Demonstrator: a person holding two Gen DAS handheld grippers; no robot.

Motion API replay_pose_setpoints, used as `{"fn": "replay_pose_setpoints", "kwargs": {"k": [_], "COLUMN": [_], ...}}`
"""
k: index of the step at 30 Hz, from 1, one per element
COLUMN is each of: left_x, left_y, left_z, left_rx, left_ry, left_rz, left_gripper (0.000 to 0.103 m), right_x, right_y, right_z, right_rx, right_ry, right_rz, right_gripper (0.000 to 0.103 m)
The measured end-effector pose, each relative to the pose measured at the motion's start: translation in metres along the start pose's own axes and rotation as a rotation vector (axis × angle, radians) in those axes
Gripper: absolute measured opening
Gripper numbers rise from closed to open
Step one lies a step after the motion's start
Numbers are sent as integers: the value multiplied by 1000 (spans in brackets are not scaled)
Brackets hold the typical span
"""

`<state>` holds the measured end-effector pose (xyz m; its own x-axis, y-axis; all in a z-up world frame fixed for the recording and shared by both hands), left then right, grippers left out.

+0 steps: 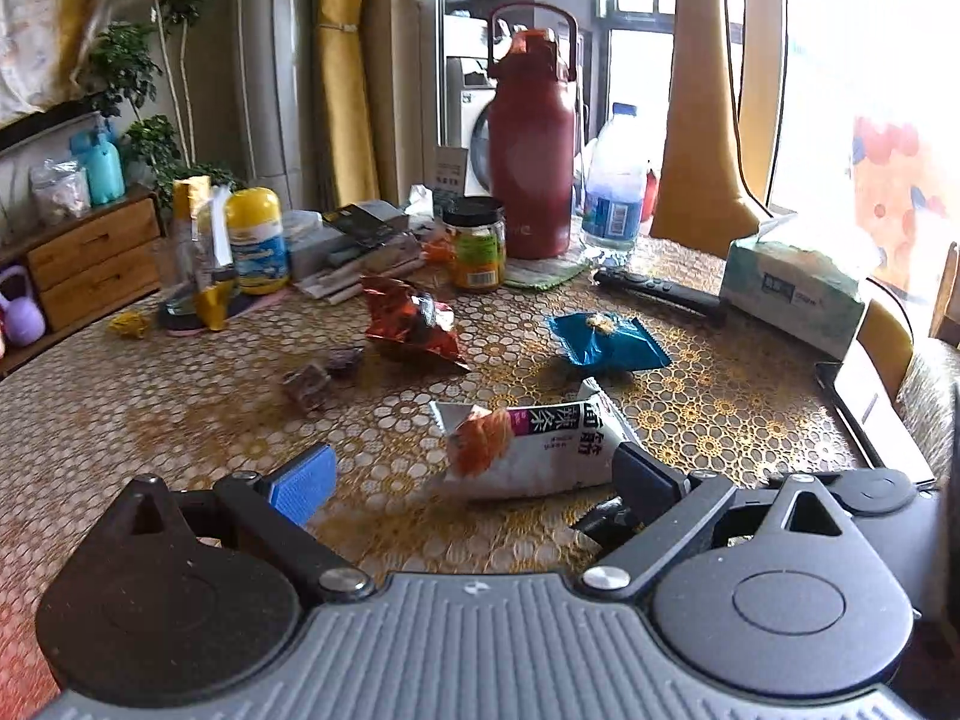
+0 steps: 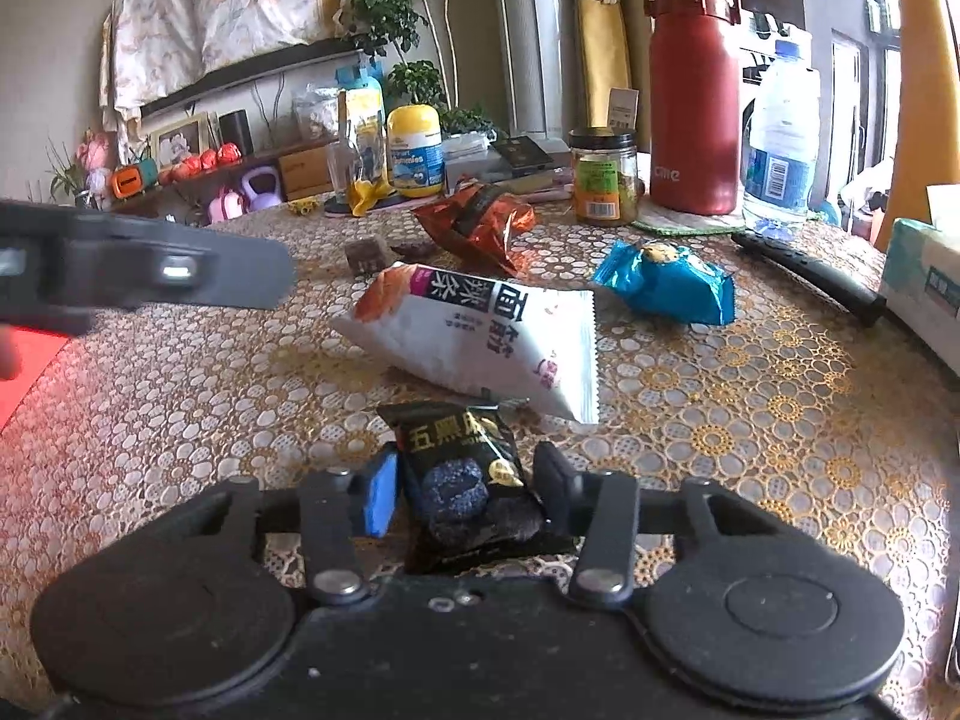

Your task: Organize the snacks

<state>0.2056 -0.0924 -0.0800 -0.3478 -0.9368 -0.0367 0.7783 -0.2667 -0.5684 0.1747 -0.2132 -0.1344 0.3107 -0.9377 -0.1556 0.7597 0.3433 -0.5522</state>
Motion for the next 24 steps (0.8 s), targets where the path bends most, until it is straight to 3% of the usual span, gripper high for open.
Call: {"fn": "replay_pose_setpoints", "kwargs": {"k": [5,10,17,24], "left_x": [9,28,50,53], "left_y": [28,52,84,100], "left_z": [6,15,19,6], "left_rx": [-32,-48,-120,-184], "left_ry": [49,266,517,510], "left_rz": [-26,-78,-213,-288], "left_gripper": [99,99,99,99], "right_x": [4,4,-1,6], "right_y": [-5,-15,-25,-30], "right_z": [-2,-4,-5,-12], "right_rx": [21,31,38,19], "right_ry": [34,65,88,123], "right_rz": [23,63,106,103], "right_gripper": [35,35,35,35]}}
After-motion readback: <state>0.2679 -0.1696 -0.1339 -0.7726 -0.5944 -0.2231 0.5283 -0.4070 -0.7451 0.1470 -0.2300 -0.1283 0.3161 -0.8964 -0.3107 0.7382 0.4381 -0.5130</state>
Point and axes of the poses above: each gripper's, at about its wrist camera, not at the fingertips, and y roughly the way its jaws point, x to its right, z to its top, the point moved 6 cm from there along y, roughly the way its jaws point, and after that the axes turned 2 degrees about z, right-handed, at the moved point
